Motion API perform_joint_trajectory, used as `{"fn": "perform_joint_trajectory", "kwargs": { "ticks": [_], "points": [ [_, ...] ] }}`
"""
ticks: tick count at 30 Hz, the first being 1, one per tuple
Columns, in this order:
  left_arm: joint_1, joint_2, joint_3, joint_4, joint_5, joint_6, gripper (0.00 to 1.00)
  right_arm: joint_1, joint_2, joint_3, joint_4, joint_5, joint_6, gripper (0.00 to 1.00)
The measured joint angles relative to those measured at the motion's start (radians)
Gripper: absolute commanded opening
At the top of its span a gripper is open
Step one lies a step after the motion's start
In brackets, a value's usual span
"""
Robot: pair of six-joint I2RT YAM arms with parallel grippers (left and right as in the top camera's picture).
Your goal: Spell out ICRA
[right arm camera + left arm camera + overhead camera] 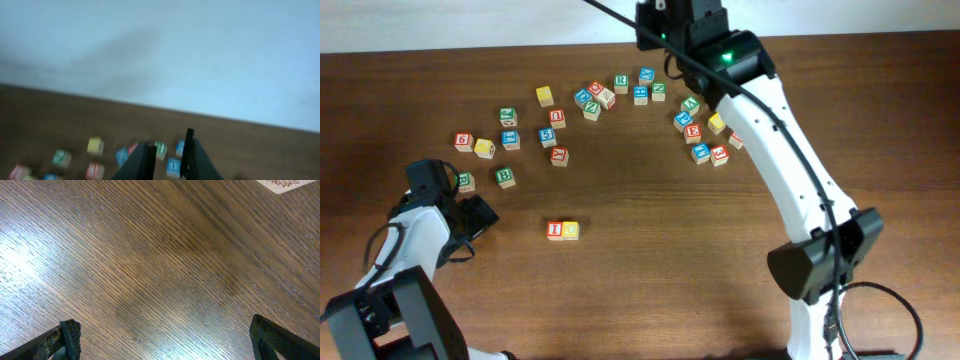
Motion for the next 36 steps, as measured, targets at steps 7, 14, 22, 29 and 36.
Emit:
{"fn": "perform_joint_trajectory", "kwargs": {
  "ticks": [7,14,22,29,36],
  "points": [
    [0.000,0.000,0.000,0.000,0.000,0.000,0.99,0.000,0.204,0.000,0.174,0.023,0.000,0.14],
    [0.000,0.000,0.000,0.000,0.000,0.000,0.99,0.000,0.397,0.000,0.280,0.025,0.000,0.19],
    [0.000,0.000,0.000,0.000,0.000,0.000,0.99,0.000,0.450,-0.001,0.303,0.025,0.000,0.21],
    [0.000,0.000,0.000,0.000,0.000,0.000,0.99,0.000,0.450,-0.001,0.304,0.025,0.000,0.24],
    [0.000,0.000,0.000,0.000,0.000,0.000,0.99,0.000,0.450,-0.001,0.306,0.025,0.002,0.66]
  ]
}}
